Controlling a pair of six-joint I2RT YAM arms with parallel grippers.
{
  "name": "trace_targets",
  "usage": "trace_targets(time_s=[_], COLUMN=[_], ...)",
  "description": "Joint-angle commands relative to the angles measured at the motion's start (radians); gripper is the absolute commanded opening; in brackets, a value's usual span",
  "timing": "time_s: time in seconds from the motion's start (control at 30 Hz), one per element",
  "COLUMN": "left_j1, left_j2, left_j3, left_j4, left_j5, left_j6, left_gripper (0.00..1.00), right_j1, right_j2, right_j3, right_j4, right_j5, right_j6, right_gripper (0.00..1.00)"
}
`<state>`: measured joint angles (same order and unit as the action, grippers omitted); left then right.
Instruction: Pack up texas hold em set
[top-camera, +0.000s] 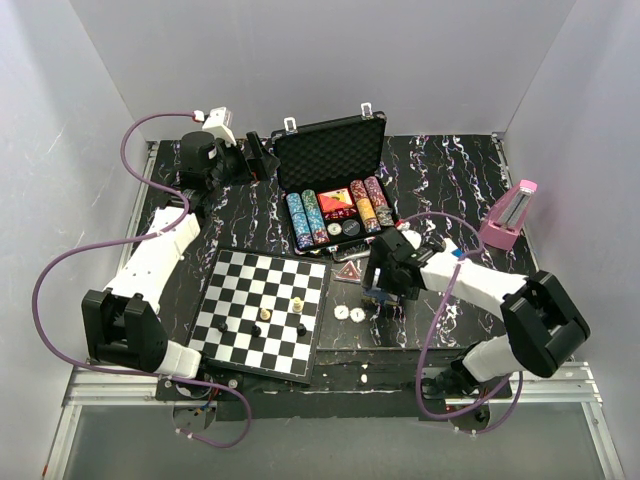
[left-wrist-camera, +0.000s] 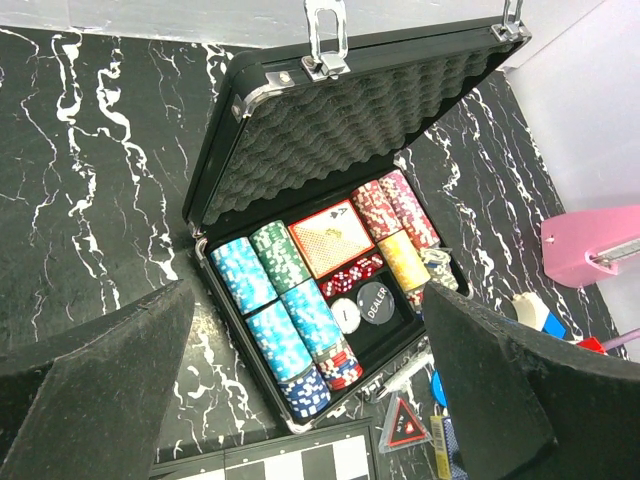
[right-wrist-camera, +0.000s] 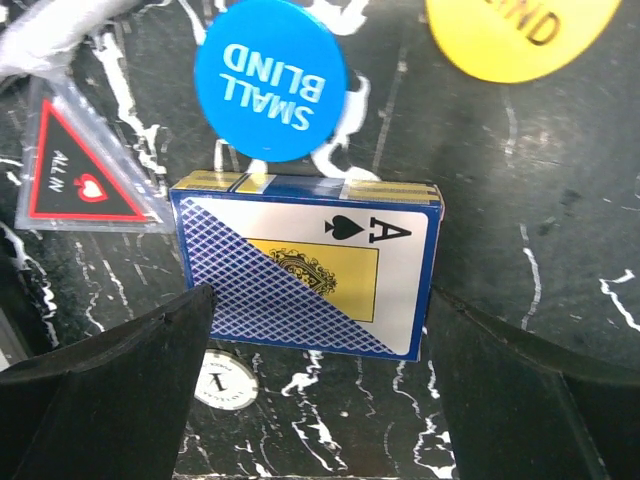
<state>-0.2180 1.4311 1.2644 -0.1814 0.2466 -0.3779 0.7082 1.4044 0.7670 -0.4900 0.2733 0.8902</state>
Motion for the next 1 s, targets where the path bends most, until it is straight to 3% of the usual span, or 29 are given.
trace_targets(time_s=[0.0, 0.17, 0.37, 0.47, 0.7, 0.83, 0.97], left_j1=[-0.001, -0.004, -0.004, -0.004, -0.011, -0.108, -0.242], left_j2=[-0.041, -0.04, -0.038, -0.037, -0.023, -0.02, -0.024], left_j3=[-0.011, -0.007, -0.005, -0.003, 0.007, 0.016, -0.022], left_j4=[0.019, 0.008, 0.008, 0.008, -0.003, -0.058, -0.102], left_j5=[0.019, 0.016, 0.016, 0.02, 0.03, -0.072, -0.11], left_j6=[-0.009, 0.0, 0.005, 0.005, 0.002, 0.019, -0.027], left_gripper=[0.98, 0.98, 0.98, 0.98, 0.98, 0.98, 0.98], right_j1=[0.049, 0.105, 0.08, 0.065, 0.096, 0.09, 0.001], right_j2=[0.062, 0.099, 0.022, 0.063, 0.134, 0.088, -0.008], right_j3=[0.075, 0.156, 0.161, 0.238, 0.268, 0.236, 0.135], right_j4=[0.044, -0.057, -0.154, -0.229, -0.179, -0.173, -0.023], right_j5=[-0.034, 0.027, 0.06, 0.021, -0.014, 0.061, -0.064], right_j6=[-0.051, -0.08, -0.204, -0.151, -0.008, 0.03, -0.042], right_gripper=[0.93, 0.93, 0.94, 0.94, 0.95, 0.95, 0.92])
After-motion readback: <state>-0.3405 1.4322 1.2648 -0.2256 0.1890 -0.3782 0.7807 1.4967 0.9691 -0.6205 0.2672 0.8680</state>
